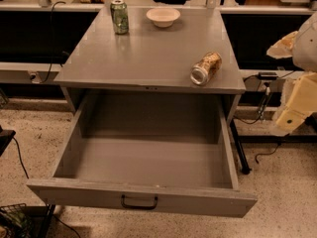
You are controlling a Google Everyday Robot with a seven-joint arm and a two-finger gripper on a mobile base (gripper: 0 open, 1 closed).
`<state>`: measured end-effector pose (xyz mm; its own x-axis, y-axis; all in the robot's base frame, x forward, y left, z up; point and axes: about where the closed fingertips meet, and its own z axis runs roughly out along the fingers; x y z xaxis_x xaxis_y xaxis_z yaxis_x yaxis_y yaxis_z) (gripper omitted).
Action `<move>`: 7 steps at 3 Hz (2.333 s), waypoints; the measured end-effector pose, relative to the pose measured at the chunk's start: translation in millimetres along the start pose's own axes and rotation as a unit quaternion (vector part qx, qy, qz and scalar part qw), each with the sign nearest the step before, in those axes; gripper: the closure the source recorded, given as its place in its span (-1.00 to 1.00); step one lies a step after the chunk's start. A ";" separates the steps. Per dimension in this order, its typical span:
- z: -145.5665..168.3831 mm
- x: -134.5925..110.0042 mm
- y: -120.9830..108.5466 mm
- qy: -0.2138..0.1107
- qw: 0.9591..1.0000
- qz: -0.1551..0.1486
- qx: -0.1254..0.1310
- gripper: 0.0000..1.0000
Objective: Place green can into top drawer
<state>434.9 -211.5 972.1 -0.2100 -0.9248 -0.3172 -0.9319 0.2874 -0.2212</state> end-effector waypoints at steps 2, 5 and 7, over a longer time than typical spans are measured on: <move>22.1 -16.9 -59.1 -0.009 1.000 0.002 0.025 -1.00; 184.4 -204.1 -262.2 -0.225 0.972 -0.026 0.055 -1.00; 226.9 -288.4 -373.9 -0.333 0.926 0.085 0.158 -1.00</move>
Offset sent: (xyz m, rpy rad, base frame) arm 0.1864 0.0239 -0.0007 0.0436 -0.1153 0.0163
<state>911.0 4.2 936.9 -0.0191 -0.5304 -0.8475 -0.7470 0.5710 -0.3405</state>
